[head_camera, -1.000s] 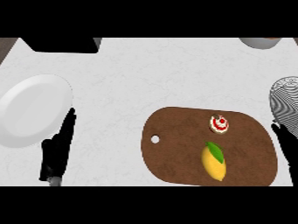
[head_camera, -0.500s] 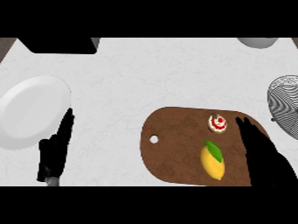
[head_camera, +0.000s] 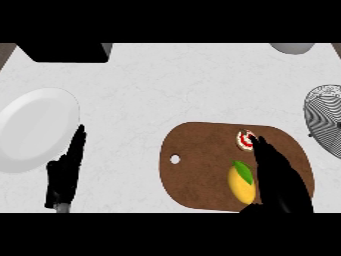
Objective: Pick the lemon from the cutting board and place it in the tiered basket
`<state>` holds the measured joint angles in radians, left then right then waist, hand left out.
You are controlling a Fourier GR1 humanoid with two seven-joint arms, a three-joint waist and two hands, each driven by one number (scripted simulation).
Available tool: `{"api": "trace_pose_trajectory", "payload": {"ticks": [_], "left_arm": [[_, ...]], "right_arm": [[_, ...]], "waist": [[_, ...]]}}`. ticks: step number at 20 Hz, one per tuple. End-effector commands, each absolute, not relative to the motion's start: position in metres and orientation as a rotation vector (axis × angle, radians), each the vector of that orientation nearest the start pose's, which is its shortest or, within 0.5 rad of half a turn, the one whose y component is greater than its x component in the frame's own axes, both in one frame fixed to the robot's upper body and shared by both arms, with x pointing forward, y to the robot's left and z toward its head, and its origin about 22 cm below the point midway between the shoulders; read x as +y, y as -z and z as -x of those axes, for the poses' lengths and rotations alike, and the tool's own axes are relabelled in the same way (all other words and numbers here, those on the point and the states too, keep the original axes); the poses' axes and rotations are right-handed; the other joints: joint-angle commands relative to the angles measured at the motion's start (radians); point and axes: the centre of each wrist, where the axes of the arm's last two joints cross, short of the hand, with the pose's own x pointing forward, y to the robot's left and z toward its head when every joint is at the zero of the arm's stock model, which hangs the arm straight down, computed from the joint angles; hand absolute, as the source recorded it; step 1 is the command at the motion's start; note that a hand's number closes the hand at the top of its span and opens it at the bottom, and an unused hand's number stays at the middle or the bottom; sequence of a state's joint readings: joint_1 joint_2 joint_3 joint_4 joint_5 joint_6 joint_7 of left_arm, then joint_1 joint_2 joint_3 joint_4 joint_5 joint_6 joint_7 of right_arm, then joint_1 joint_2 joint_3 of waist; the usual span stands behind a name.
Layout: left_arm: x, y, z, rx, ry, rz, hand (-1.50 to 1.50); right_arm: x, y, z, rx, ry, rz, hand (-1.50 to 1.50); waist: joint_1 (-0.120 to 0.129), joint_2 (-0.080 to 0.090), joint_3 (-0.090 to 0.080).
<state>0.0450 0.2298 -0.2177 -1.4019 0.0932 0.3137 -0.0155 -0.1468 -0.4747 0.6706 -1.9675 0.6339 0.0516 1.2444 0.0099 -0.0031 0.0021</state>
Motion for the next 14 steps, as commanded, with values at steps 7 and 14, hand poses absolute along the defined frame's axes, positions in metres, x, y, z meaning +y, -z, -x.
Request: {"api": "trace_pose_trajectory", "payload": {"ticks": [7, 14], "left_arm": [[0.237, 0.046, -0.222, -1.297, 0.005, -0.244, 0.00], [0.251, 0.058, -0.214, -1.291, 0.020, -0.277, 0.00]], "right_arm": [[-0.139, -0.081, -0.213, -0.593, -0.836, 0.916, -1.50], [-0.137, -0.078, -0.215, -0.541, -0.813, 0.882, -1.50]], "waist": [[-0.008, 0.004, -0.003], [-0.013, 0.003, -0.004]]}}
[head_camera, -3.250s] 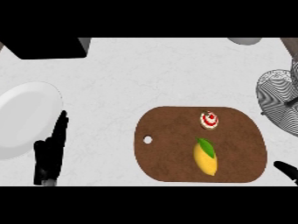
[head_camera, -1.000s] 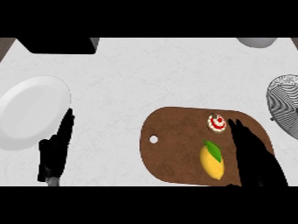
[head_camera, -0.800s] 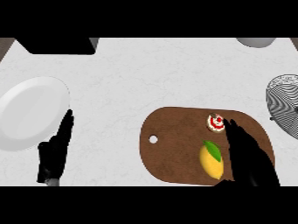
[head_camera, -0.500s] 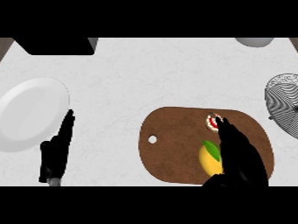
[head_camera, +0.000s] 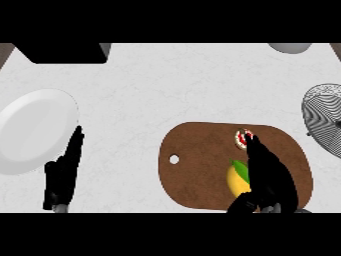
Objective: Pick the lemon from the cutting board and place it in the tiered basket
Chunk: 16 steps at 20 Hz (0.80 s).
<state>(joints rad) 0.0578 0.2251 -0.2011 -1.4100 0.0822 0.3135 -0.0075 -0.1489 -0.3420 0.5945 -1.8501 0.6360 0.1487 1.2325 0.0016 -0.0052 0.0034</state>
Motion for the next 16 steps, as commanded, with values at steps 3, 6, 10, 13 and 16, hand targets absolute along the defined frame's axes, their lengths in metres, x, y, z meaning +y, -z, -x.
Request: {"api": "trace_pose_trajectory", "payload": {"ticks": [3, 6, 10, 13, 16], "left_arm": [[0.242, 0.050, -0.220, -1.312, 0.023, -0.255, 0.00], [0.247, 0.049, -0.210, -1.304, 0.032, -0.238, 0.00], [0.253, 0.067, -0.197, -1.301, 0.003, -0.260, 0.00], [0.245, 0.067, -0.202, -1.282, 0.013, -0.251, 0.00], [0.247, 0.055, -0.211, -1.294, 0.014, -0.265, 0.00]], "right_arm": [[-0.151, -0.073, -0.222, -0.524, -0.828, 0.855, -1.50], [-0.154, -0.062, -0.224, -0.522, -0.822, 0.842, -1.50], [-0.161, -0.061, -0.216, -0.546, -0.798, 0.856, 1.50], [-0.161, -0.045, -0.225, -0.552, -0.835, 0.857, 1.50], [-0.154, -0.030, -0.226, -0.607, -0.836, 0.822, 1.50]], "waist": [[-0.004, 0.005, -0.004], [0.000, 0.005, -0.004], [-0.004, 0.004, -0.004], [0.000, 0.006, -0.004], [0.003, 0.006, -0.003]]}}
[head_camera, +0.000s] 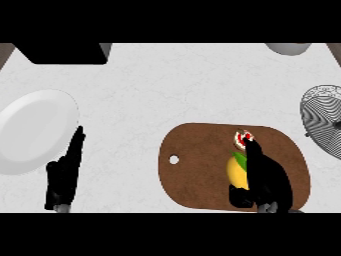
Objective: Pick the lemon from the cutting board and place it in the tiered basket
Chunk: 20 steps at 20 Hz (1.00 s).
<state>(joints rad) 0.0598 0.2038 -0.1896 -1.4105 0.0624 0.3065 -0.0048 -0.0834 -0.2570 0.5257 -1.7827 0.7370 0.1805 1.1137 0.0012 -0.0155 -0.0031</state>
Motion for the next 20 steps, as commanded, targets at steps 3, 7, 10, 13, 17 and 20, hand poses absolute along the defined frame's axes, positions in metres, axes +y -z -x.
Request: {"api": "trace_pose_trajectory", "payload": {"ticks": [3, 7, 10, 13, 17, 20], "left_arm": [[0.247, 0.050, -0.215, -1.306, 0.018, -0.249, 0.00], [0.244, 0.061, -0.207, -1.303, 0.014, -0.271, 0.00], [0.243, 0.060, -0.212, -1.302, 0.002, -0.247, 0.00], [0.254, 0.051, -0.215, -1.300, -0.017, -0.280, 0.00], [0.255, 0.060, -0.199, -1.277, -0.044, -0.302, 0.00], [0.262, 0.058, -0.195, -1.264, -0.051, -0.316, 0.00]], "right_arm": [[-0.139, -0.028, -0.220, -0.630, -0.951, 0.899, 1.50], [-0.153, -0.027, -0.213, -0.705, -0.950, 0.982, 1.50], [-0.143, -0.044, -0.213, -0.778, -0.857, 1.026, 1.50], [-0.212, -0.040, -0.219, -0.611, -0.578, 1.115, 1.50], [-0.290, -0.049, -0.203, -0.467, -0.291, 1.197, 1.50], [-0.295, -0.081, -0.185, -0.584, -0.105, 1.222, 1.50]], "waist": [[0.004, 0.016, 0.003], [-0.002, 0.015, 0.003], [-0.003, 0.014, 0.003], [-0.036, 0.011, 0.004], [-0.079, 0.006, 0.004], [-0.071, 0.001, 0.002]]}}
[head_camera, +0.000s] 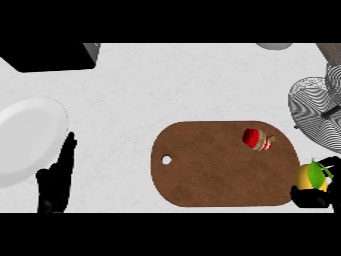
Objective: Pick the lemon from the cutting board and place it in the tiered basket
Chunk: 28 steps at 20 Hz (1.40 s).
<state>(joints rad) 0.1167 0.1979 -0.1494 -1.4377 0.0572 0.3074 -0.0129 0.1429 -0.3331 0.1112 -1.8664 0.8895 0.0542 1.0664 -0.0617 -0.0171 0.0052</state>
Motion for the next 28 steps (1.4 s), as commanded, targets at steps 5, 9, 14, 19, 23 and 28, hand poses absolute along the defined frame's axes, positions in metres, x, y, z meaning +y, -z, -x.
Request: {"api": "trace_pose_trajectory", "payload": {"ticks": [5, 9, 14, 19, 23, 28], "left_arm": [[0.257, 0.060, -0.186, -1.274, -0.022, -0.292, 0.00], [0.257, 0.058, -0.201, -1.291, -0.021, -0.301, 0.00], [0.245, 0.057, -0.198, -1.285, 0.002, -0.269, 0.00], [0.244, 0.049, -0.219, -1.302, 0.007, -0.255, 0.00], [0.240, 0.068, -0.208, -1.296, 0.009, -0.259, 0.00], [0.247, 0.052, -0.216, -1.312, 0.022, -0.249, 0.00]], "right_arm": [[-0.303, -0.152, -0.155, -0.779, 0.148, 1.298, 1.50], [-0.288, -0.204, -0.115, -0.890, 0.138, 1.476, 1.50], [-0.289, -0.237, -0.108, -0.873, 0.080, 1.600, 1.50], [-0.308, -0.269, -0.126, -0.869, 0.090, 1.639, 1.50], [-0.311, -0.280, -0.140, -0.846, 0.130, 1.626, 1.50], [-0.343, -0.315, -0.175, -0.819, 0.200, 1.607, 1.50]], "waist": [[-0.004, -0.001, -0.008], [0.017, 0.009, -0.009], [0.031, 0.009, -0.010], [0.041, 0.011, -0.009], [0.050, 0.013, -0.009], [0.070, 0.016, -0.009]]}}
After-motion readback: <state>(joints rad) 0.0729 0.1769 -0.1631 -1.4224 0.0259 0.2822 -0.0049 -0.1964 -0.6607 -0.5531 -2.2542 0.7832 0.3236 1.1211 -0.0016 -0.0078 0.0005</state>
